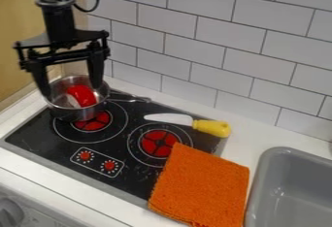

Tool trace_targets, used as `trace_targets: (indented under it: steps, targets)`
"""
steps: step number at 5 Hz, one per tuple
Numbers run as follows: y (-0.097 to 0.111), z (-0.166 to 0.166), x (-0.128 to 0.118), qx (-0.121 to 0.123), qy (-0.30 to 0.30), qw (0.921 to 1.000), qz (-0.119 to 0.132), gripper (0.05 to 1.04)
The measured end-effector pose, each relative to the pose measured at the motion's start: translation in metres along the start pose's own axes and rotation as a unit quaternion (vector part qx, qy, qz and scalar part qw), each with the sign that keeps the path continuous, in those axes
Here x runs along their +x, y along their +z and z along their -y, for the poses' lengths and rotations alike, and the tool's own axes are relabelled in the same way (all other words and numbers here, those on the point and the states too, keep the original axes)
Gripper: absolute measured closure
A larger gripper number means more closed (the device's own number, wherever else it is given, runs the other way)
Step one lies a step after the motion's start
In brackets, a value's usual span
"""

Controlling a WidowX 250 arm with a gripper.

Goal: Move the red object to the bottom right of the stove

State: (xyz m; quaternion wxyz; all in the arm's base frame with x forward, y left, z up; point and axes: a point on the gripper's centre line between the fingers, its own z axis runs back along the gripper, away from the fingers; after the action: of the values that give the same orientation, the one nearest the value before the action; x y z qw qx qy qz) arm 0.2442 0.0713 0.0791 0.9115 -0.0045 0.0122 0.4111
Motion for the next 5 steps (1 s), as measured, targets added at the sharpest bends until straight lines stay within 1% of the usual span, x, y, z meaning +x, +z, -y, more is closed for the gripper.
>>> trace_targets:
  steps: [1, 2, 3, 4, 5]
  targets:
    - [-0.012, 0.013, 0.026, -0.001, 0.075, 0.9971, 0.014, 0.083]
    - [-0.023, 0.021, 0.046, -0.002, 0.129, 0.9911, 0.033, 0.084]
    - [-0.038, 0.027, 0.056, 0.008, 0.147, 0.9889, 0.021, 0.084]
    - [-0.043, 0.023, 0.061, 0.013, 0.172, 0.9847, 0.024, 0.083]
    - [-0.046, 0.018, 0.066, 0.012, 0.190, 0.9815, 0.025, 0.083]
